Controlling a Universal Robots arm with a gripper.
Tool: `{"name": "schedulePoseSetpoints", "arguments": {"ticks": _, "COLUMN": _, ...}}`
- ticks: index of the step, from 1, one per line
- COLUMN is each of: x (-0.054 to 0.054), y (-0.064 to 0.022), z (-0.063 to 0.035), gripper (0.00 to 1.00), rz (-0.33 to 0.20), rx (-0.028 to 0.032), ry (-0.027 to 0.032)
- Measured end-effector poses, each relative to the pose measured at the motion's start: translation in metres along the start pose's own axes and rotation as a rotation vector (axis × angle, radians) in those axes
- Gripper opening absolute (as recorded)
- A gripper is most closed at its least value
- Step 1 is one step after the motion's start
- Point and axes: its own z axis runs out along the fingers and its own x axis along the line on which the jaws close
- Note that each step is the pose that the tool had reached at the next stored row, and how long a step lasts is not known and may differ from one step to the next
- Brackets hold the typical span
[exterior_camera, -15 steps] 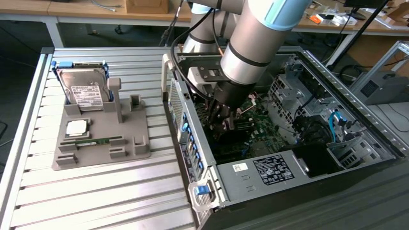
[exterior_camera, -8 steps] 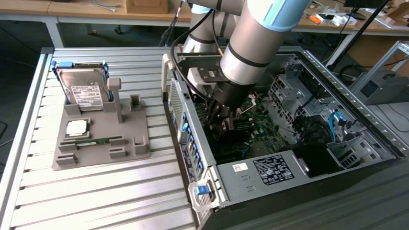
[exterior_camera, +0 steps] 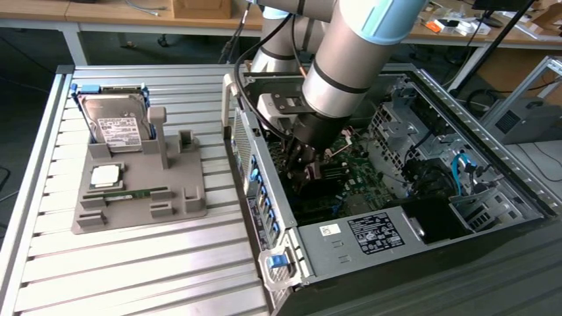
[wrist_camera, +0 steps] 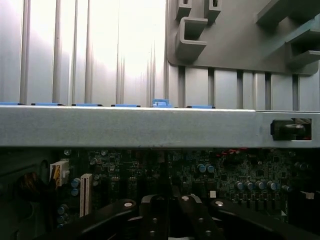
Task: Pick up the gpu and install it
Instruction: 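Press down on the gpu until it lock into place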
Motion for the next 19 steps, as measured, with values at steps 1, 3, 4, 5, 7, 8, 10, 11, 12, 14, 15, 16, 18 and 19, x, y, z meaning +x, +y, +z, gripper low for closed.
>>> {"name": "schedulePoseSetpoints", "arguments": {"ticks": 1, "x": 0.0, "y": 0.0, "z": 0.0, "gripper": 0.11, "rz": 0.0, "rx": -0.0001, "ry": -0.0001}}
{"name": "schedulePoseSetpoints", "arguments": {"ticks": 3, "x": 0.0, "y": 0.0, "z": -0.0001, "gripper": 0.11, "rz": 0.0, "rx": 0.0, "ry": -0.0003}}
{"name": "schedulePoseSetpoints", "arguments": {"ticks": 4, "x": 0.0, "y": 0.0001, "z": -0.0006, "gripper": 0.11, "rz": 0.0, "rx": 0.0, "ry": -0.0003}}
{"name": "schedulePoseSetpoints", "arguments": {"ticks": 5, "x": 0.0, "y": 0.0001, "z": -0.0013, "gripper": 0.11, "rz": 0.0, "rx": 0.0004, "ry": -0.0011}}
{"name": "schedulePoseSetpoints", "arguments": {"ticks": 7, "x": -0.001, "y": 0.0005, "z": -0.0051, "gripper": 0.11, "rz": 0.0, "rx": 0.0013, "ry": -0.0027}}
{"name": "schedulePoseSetpoints", "arguments": {"ticks": 8, "x": -0.001, "y": 0.001, "z": -0.0093, "gripper": 0.11, "rz": 0.0, "rx": 0.0001, "ry": -0.0005}}
{"name": "schedulePoseSetpoints", "arguments": {"ticks": 10, "x": -0.001, "y": 0.0014, "z": -0.0129, "gripper": 0.11, "rz": 0.0, "rx": 0.0002, "ry": -0.0007}}
{"name": "schedulePoseSetpoints", "arguments": {"ticks": 11, "x": -0.001, "y": 0.0015, "z": -0.0139, "gripper": 0.11, "rz": 0.0, "rx": 0.0001, "ry": -0.0005}}
{"name": "schedulePoseSetpoints", "arguments": {"ticks": 12, "x": -0.001, "y": 0.0015, "z": -0.0141, "gripper": 0.11, "rz": 0.0, "rx": 0.0001, "ry": -0.0005}}
{"name": "schedulePoseSetpoints", "arguments": {"ticks": 14, "x": -0.001, "y": 0.0014, "z": -0.0141, "gripper": 0.11, "rz": 0.0, "rx": 0.0001, "ry": -0.0007}}
{"name": "schedulePoseSetpoints", "arguments": {"ticks": 15, "x": -0.001, "y": 0.0009, "z": -0.0142, "gripper": 0.11, "rz": 0.0, "rx": -0.0005, "ry": -0.0007}}
{"name": "schedulePoseSetpoints", "arguments": {"ticks": 16, "x": -0.001, "y": 0.0004, "z": -0.0143, "gripper": 0.11, "rz": 0.0, "rx": -0.001, "ry": -0.0008}}
{"name": "schedulePoseSetpoints", "arguments": {"ticks": 18, "x": -0.001, "y": -0.0038, "z": -0.0147, "gripper": 0.11, "rz": 0.0, "rx": -0.0046, "ry": -0.0014}}
{"name": "schedulePoseSetpoints", "arguments": {"ticks": 19, "x": 0.0, "y": -0.0059, "z": -0.0148, "gripper": 0.11, "rz": 0.0, "rx": -0.0066, "ry": -0.0019}}
